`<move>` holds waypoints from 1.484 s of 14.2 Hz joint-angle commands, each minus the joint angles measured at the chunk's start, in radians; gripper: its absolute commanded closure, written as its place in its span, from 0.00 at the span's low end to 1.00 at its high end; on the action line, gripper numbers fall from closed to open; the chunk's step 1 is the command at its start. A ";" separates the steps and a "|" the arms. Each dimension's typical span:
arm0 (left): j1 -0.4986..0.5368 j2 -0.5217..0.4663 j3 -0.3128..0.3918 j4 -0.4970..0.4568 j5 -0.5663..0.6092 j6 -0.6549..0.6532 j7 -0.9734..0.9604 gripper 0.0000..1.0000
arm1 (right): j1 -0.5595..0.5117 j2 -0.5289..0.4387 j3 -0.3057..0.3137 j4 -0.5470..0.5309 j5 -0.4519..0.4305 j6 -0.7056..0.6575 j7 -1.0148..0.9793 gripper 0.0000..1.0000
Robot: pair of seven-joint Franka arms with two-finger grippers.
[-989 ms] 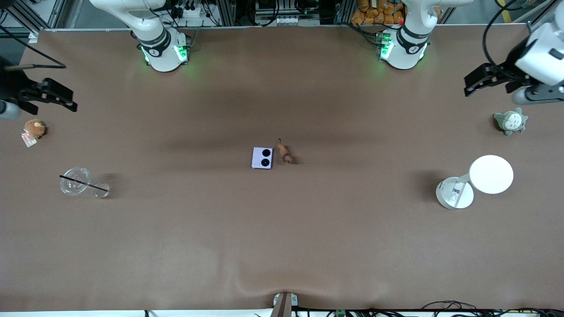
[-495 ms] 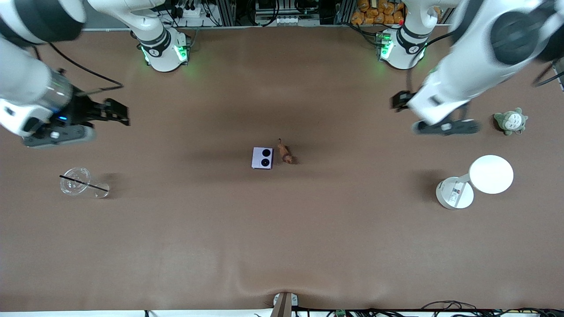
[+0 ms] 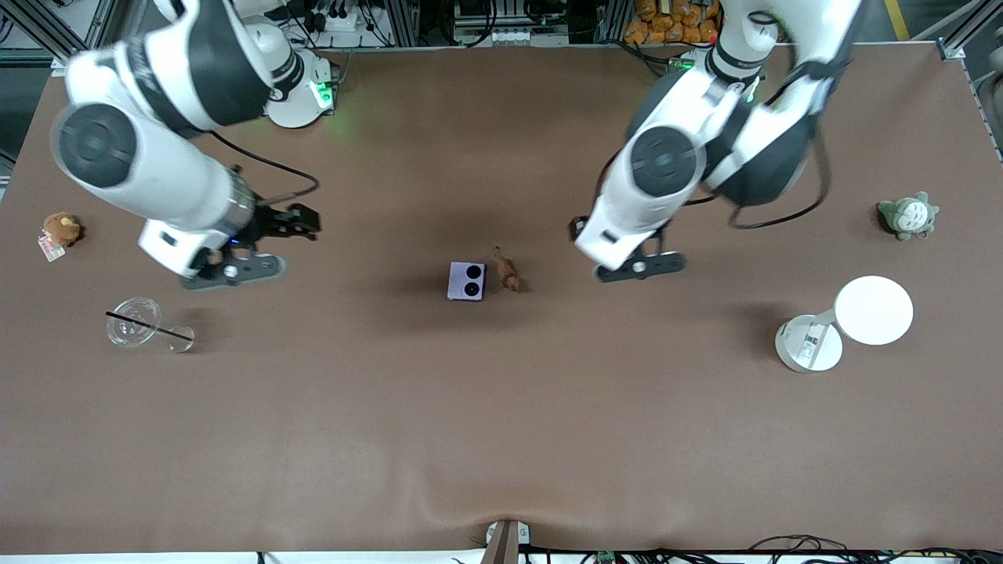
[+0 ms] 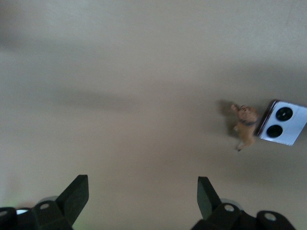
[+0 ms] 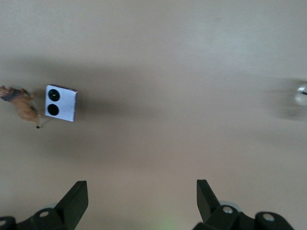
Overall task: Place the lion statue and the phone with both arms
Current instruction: 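Reach the left gripper to the lion while the right gripper reaches the phone, then grasp the lion with the left gripper and lift it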
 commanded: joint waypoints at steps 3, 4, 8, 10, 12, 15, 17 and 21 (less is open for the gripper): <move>-0.093 0.096 0.005 -0.120 0.029 0.301 -0.270 0.00 | -0.009 0.081 -0.012 0.005 0.045 0.074 0.009 0.00; -0.120 0.126 0.008 -0.112 0.041 0.332 -0.314 0.00 | -0.018 0.096 -0.014 0.000 0.045 0.082 0.006 0.00; -0.194 0.226 0.008 -0.103 0.115 0.505 -0.533 0.00 | -0.081 0.135 -0.014 -0.009 0.045 0.098 -0.032 0.00; -0.216 0.269 0.010 -0.092 0.147 0.553 -0.579 0.00 | -0.081 0.142 -0.014 -0.009 0.044 0.112 -0.033 0.00; -0.229 0.317 0.011 -0.057 0.155 0.573 -0.616 0.04 | -0.090 0.147 -0.014 -0.009 0.044 0.134 -0.033 0.00; -0.249 0.349 0.030 -0.033 0.155 0.585 -0.644 0.23 | -0.105 0.178 -0.014 -0.008 0.044 0.218 -0.033 0.00; -0.249 0.361 0.031 -0.031 0.155 0.591 -0.644 0.36 | -0.109 0.210 -0.014 -0.005 0.045 0.296 -0.022 0.00; -0.240 0.372 0.034 -0.029 0.157 0.613 -0.632 0.95 | -0.109 0.270 -0.014 0.001 0.047 0.419 0.021 0.00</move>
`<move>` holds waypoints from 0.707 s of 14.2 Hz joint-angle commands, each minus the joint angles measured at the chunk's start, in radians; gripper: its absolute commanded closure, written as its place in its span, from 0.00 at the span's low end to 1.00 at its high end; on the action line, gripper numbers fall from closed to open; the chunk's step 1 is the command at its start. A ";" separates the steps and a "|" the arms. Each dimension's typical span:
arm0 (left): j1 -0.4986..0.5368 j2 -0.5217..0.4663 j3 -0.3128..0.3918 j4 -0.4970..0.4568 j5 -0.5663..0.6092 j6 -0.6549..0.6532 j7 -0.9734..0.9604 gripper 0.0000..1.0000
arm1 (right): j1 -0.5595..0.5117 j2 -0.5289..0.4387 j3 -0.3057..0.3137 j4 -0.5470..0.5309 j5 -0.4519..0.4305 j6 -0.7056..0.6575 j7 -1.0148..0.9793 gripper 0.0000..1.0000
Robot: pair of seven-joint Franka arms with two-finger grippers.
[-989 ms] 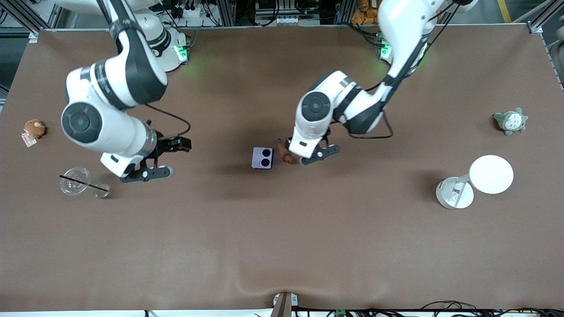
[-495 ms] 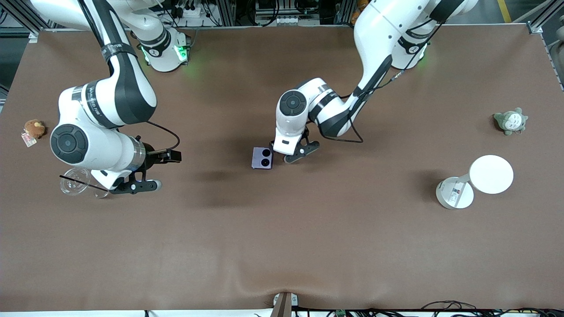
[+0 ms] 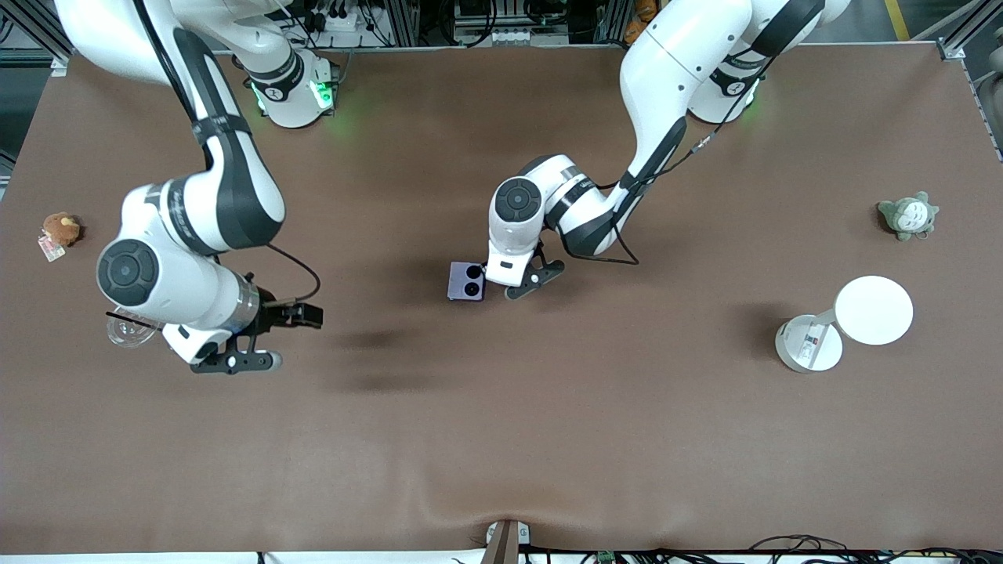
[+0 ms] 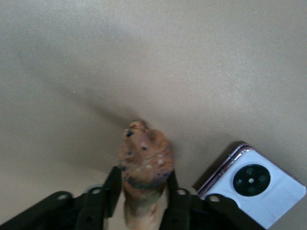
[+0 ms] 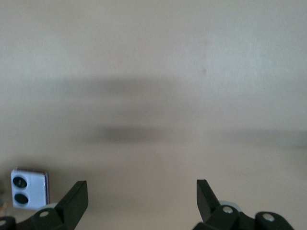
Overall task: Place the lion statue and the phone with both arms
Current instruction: 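Grasp the lion with the left gripper and lift it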
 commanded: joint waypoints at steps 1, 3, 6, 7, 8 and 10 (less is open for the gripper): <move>-0.005 0.000 0.019 0.021 0.032 0.016 -0.020 1.00 | -0.009 0.040 0.011 0.016 0.012 0.042 0.050 0.00; 0.013 -0.021 0.037 0.021 0.089 0.010 -0.003 1.00 | -0.006 0.056 0.009 0.016 0.076 0.049 0.080 0.00; 0.087 -0.055 0.039 0.021 0.112 -0.022 0.101 1.00 | 0.024 0.065 0.011 0.007 0.158 0.026 0.115 0.00; 0.122 -0.065 0.037 0.021 0.112 -0.033 0.162 1.00 | 0.056 0.066 0.011 0.004 0.158 0.003 0.149 0.00; 0.156 -0.073 0.036 0.020 0.112 -0.035 0.222 1.00 | 0.104 0.066 0.009 0.004 0.158 -0.022 0.174 0.00; 0.220 -0.081 0.037 0.009 0.112 -0.076 0.360 1.00 | 0.219 0.085 0.008 0.006 0.144 -0.014 0.275 0.00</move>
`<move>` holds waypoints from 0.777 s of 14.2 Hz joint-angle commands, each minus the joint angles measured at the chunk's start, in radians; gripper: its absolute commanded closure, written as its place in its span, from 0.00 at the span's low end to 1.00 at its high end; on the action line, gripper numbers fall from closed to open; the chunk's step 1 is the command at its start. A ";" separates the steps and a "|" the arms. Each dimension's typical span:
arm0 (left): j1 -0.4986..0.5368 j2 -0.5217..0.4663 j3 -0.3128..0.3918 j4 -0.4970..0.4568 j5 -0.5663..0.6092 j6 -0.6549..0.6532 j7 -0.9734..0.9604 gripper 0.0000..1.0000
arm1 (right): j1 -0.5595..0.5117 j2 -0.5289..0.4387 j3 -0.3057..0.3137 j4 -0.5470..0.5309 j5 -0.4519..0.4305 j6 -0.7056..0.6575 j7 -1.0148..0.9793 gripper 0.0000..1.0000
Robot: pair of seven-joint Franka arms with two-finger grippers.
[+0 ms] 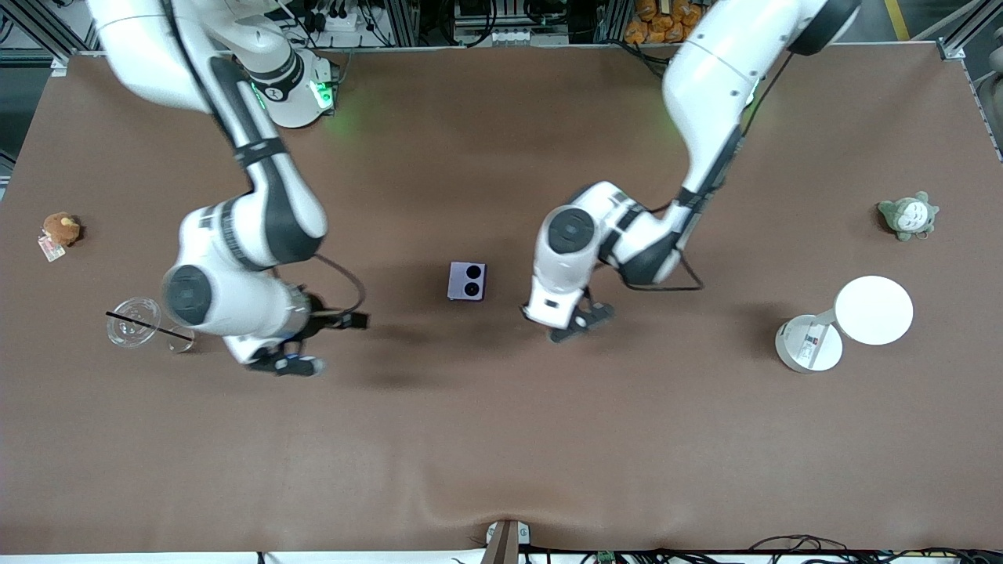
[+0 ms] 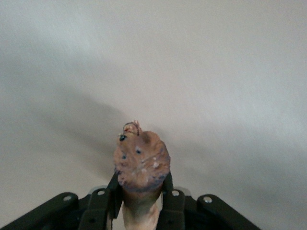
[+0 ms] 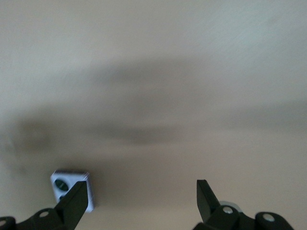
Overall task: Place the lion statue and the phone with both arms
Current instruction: 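Carry the lion toward the lamp while the right gripper grasps the phone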
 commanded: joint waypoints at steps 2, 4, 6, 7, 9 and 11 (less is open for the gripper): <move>0.095 -0.026 -0.005 -0.041 0.020 -0.061 0.215 1.00 | 0.199 0.066 -0.013 0.007 -0.026 0.047 0.146 0.00; 0.140 -0.027 -0.004 -0.060 0.022 -0.061 0.246 1.00 | 0.236 0.101 -0.011 -0.003 -0.029 0.095 0.144 0.00; 0.181 -0.027 -0.005 -0.063 0.022 -0.062 0.320 1.00 | 0.281 0.129 -0.013 -0.011 -0.030 0.159 0.144 0.00; 0.210 -0.027 -0.005 -0.064 0.022 -0.062 0.352 1.00 | 0.290 0.144 -0.013 -0.014 -0.032 0.184 0.144 0.00; 0.252 -0.027 -0.007 -0.071 0.022 -0.062 0.438 1.00 | 0.293 0.163 -0.013 -0.041 -0.035 0.241 0.146 0.00; 0.270 -0.027 -0.005 -0.090 0.022 -0.061 0.472 1.00 | 0.304 0.176 -0.011 -0.060 -0.030 0.287 0.202 0.00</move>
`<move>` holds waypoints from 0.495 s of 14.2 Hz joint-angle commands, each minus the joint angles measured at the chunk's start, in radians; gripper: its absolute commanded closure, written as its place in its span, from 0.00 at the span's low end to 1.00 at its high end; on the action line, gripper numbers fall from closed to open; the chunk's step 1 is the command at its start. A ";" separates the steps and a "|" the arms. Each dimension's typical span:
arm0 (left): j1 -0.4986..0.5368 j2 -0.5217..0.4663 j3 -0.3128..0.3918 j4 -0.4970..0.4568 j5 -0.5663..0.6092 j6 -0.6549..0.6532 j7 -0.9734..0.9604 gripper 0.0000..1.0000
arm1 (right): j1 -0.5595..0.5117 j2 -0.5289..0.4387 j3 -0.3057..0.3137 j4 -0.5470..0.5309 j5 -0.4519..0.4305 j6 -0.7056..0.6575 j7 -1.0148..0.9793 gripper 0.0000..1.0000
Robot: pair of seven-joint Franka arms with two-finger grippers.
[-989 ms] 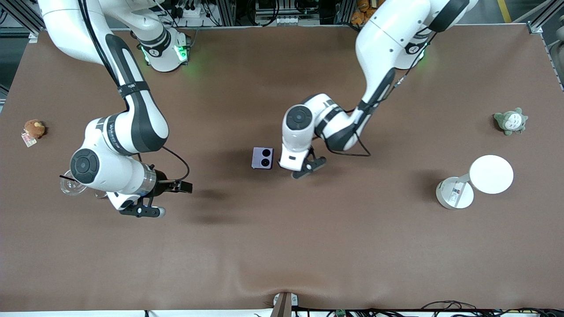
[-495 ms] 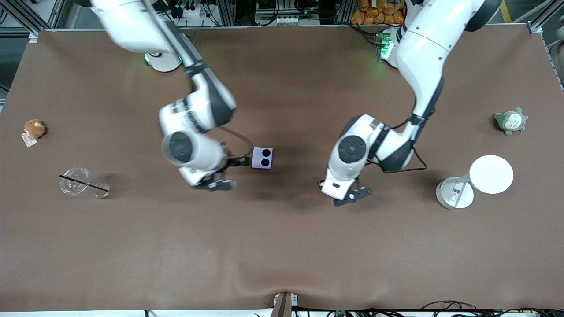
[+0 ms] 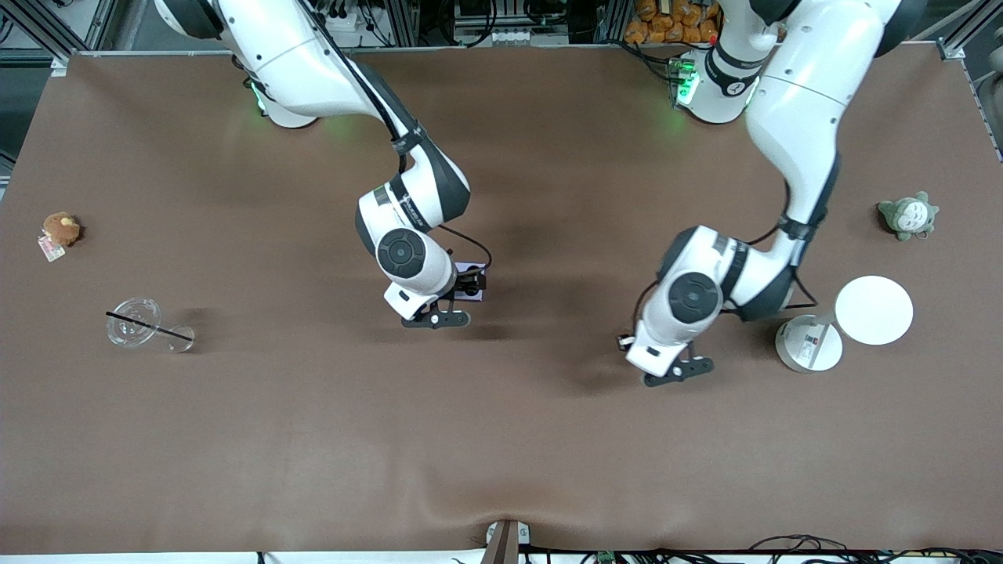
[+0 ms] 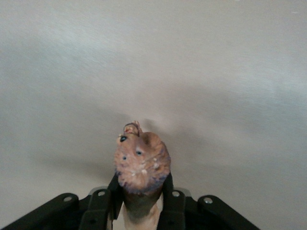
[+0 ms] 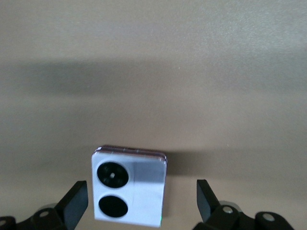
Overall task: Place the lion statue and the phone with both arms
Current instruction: 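Carry the lion toward the lamp while the right gripper grasps the phone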
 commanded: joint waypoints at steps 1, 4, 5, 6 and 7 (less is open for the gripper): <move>0.034 -0.026 -0.010 -0.048 0.020 -0.006 0.045 1.00 | 0.025 0.006 -0.009 -0.020 -0.008 0.042 0.095 0.00; 0.118 -0.038 -0.010 -0.059 0.022 -0.005 0.190 1.00 | 0.044 0.012 -0.009 -0.017 -0.005 0.045 0.122 0.00; 0.143 -0.038 -0.010 -0.057 0.022 -0.005 0.238 1.00 | 0.044 0.018 -0.009 -0.017 -0.005 0.045 0.122 0.00; 0.161 -0.038 -0.010 -0.057 0.023 -0.005 0.279 1.00 | 0.044 0.023 -0.009 -0.017 -0.003 0.045 0.122 0.00; 0.182 -0.038 -0.010 -0.057 0.023 -0.005 0.326 1.00 | 0.045 0.028 -0.009 -0.018 -0.003 0.048 0.122 0.00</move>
